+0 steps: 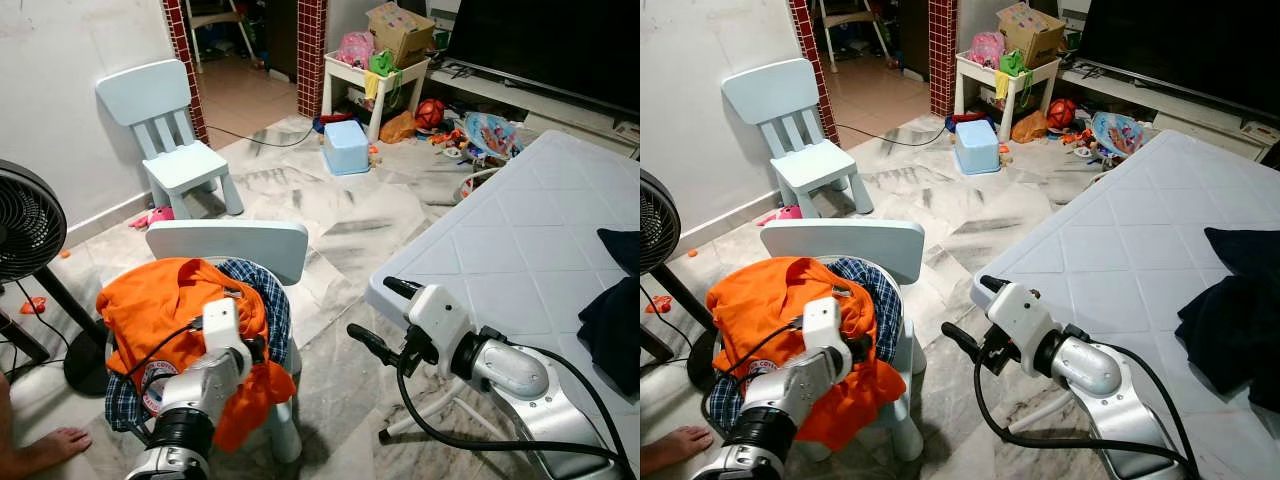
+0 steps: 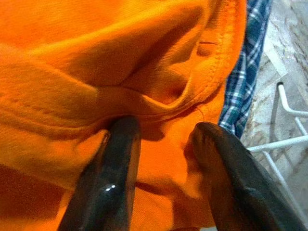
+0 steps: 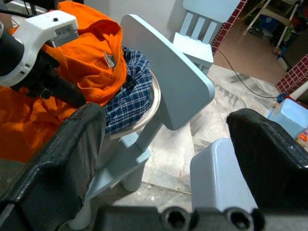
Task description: Hang hanger
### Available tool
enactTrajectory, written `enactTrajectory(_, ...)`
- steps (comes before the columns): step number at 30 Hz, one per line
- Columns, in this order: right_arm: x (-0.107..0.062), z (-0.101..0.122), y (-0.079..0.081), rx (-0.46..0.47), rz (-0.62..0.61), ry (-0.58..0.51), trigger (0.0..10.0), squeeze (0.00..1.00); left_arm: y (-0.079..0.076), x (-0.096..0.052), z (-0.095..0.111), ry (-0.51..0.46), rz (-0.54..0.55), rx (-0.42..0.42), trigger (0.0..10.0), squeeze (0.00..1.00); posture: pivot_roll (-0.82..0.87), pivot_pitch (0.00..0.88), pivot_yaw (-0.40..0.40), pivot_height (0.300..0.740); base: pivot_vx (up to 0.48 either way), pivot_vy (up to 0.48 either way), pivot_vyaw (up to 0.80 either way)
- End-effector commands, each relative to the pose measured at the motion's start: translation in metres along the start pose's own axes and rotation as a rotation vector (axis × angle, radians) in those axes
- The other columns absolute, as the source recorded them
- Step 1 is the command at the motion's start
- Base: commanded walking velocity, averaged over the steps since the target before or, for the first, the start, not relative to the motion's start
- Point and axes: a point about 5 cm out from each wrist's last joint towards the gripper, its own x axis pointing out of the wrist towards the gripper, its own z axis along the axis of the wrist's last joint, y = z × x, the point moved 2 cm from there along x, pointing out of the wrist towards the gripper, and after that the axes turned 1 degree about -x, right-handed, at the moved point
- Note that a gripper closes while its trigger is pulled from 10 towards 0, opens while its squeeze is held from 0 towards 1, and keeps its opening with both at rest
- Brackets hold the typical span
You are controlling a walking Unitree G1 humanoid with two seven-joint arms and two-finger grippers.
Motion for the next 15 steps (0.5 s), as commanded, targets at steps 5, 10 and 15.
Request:
enactTrajectory(5,0.0006,-0.0021,0.0020,-0.006,0.015,0.009,10.0,0.00,0.0023,0.0000,-0.0111,0.058,-0.009,-0.049,0.0,0.00,-0.18,0.006,-0.008,0.740,0.000,0.000,0.00)
enactTrajectory(10,0.0001,-0.0036,0.0037,-0.006,0.016,0.014,10.0,0.00,0.0034,0.0000,-0.0129,0.063,-0.011,-0.063,0.0,0.00,-0.18,0.007,-0.005,0.740,0.000,0.000,0.00)
enactTrajectory(15,0.0004,-0.0038,0.0030,-0.008,0.012,0.015,10.0,0.00,0.0036,-0.0004,-0.0114,0.053,-0.011,-0.067,0.0,0.00,-0.18,0.007,-0.005,0.740,0.000,0.000,0.00)
